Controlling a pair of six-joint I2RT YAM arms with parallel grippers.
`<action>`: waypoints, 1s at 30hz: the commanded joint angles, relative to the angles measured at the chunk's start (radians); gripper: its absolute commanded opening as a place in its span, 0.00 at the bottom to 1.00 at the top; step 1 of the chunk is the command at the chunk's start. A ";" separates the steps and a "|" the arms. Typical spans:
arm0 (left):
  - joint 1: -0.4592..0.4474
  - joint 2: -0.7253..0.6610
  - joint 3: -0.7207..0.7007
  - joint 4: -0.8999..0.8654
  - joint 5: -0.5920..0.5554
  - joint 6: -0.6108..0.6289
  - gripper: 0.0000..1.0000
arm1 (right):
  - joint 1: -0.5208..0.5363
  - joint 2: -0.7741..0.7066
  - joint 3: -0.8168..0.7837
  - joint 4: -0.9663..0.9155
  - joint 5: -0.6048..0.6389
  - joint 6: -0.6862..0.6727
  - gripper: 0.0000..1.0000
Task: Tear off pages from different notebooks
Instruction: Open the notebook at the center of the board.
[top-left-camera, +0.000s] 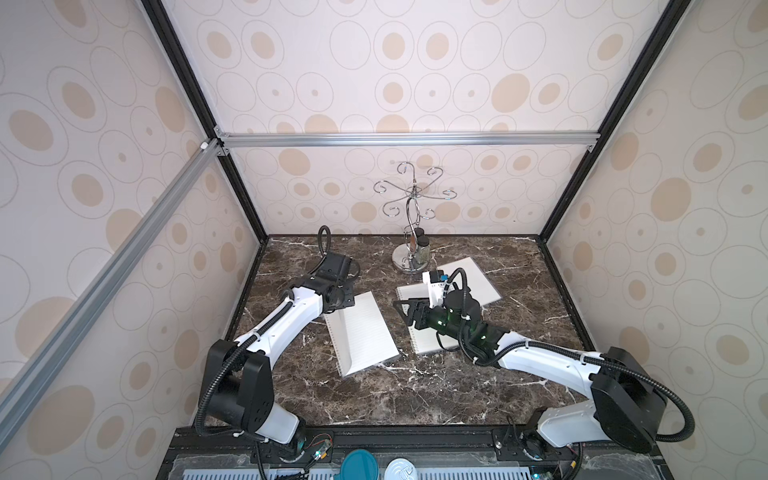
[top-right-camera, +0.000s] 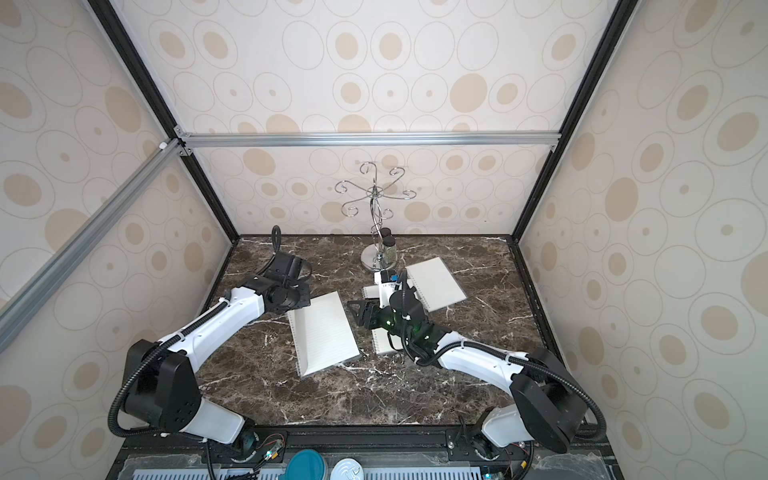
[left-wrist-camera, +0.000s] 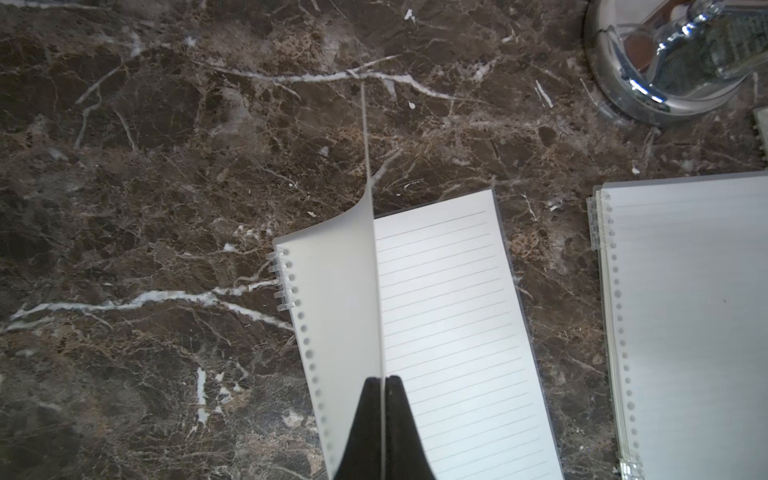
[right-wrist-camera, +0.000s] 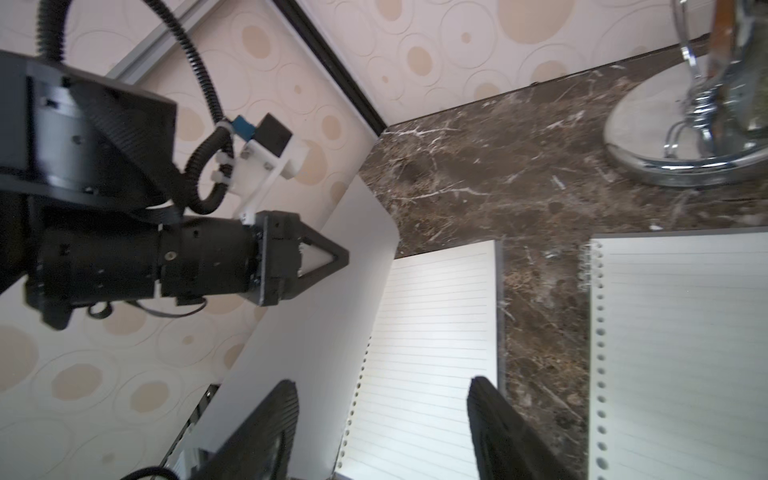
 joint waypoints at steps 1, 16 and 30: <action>0.005 -0.052 -0.023 -0.050 0.018 0.058 0.00 | -0.035 0.051 0.019 -0.052 0.051 -0.023 0.68; -0.013 -0.214 -0.158 0.029 0.184 0.116 0.00 | -0.057 0.316 0.190 -0.208 -0.051 -0.073 0.66; -0.049 -0.434 -0.403 0.411 0.211 -0.067 0.00 | -0.061 0.302 0.091 -0.099 -0.020 -0.028 0.65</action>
